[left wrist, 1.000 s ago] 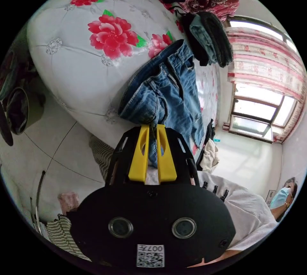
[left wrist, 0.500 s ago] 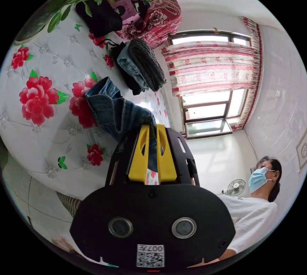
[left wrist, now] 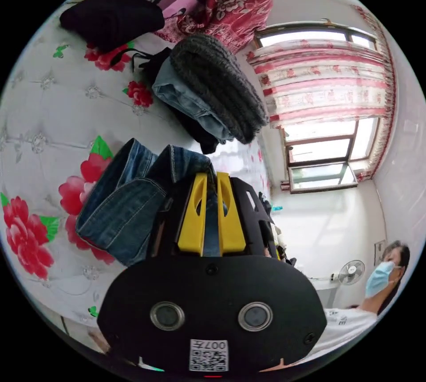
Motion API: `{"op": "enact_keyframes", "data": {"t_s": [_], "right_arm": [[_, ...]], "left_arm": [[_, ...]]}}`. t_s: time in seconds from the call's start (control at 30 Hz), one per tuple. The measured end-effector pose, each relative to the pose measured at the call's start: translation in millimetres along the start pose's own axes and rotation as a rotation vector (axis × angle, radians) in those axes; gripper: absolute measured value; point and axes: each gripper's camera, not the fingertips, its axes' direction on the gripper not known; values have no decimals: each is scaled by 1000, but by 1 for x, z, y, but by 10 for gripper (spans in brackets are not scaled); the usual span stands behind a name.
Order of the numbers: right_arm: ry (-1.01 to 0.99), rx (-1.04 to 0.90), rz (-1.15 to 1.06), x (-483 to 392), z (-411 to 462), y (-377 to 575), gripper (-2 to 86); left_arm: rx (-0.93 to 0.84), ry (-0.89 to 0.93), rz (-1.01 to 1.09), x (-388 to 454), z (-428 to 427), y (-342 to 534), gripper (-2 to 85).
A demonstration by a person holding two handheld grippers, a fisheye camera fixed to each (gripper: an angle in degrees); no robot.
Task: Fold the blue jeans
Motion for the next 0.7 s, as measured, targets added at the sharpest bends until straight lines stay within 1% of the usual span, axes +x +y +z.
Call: {"op": "enact_keyframes", "data": {"t_s": [0.03,0.07,0.13,0.27,0.33,0.4,0.47,0.5,0.53,0.57,0.6,0.63,0.67,0.7], "right_arm": [[52,-48,21,2,29,-14,44],[76,-61,21,2,40,-19,47],[150,-78,-10,5,67,-27,58],[302,-80,-63,29,87,-17,71],[417,-80,-39,57,95,-7,76],[445,-88,-20,77,103,-2,75],[420,-144,-9,93,120,0,69],[407,-185,-40,96,133,2,61],[469,-208,-137,87,142,5,47],[524,-246,-199,83,149,7,37],[655,-310,-317,77,160,13,22],[709,-334,-388,80,159,16,12],[739,-327,-379,87,154,15,10],[726,-304,-322,106,137,8,6]], "left_arm": [[-6,-88,-19,5,23,-11,51],[-3,-128,-4,10,32,-15,52],[-11,-246,108,30,61,-17,37],[-53,-371,325,45,91,13,32],[-99,-524,428,39,110,42,16],[-126,-613,466,27,124,59,1],[-137,-649,504,17,137,71,-6],[-150,-699,566,15,146,79,-8],[-180,-772,650,16,158,86,-8],[-192,-810,688,18,163,90,-9],[-222,-872,726,20,170,94,-9],[-267,-906,735,19,172,94,-9],[-283,-916,738,17,171,93,-9],[-297,-913,739,13,168,92,-9]]}}
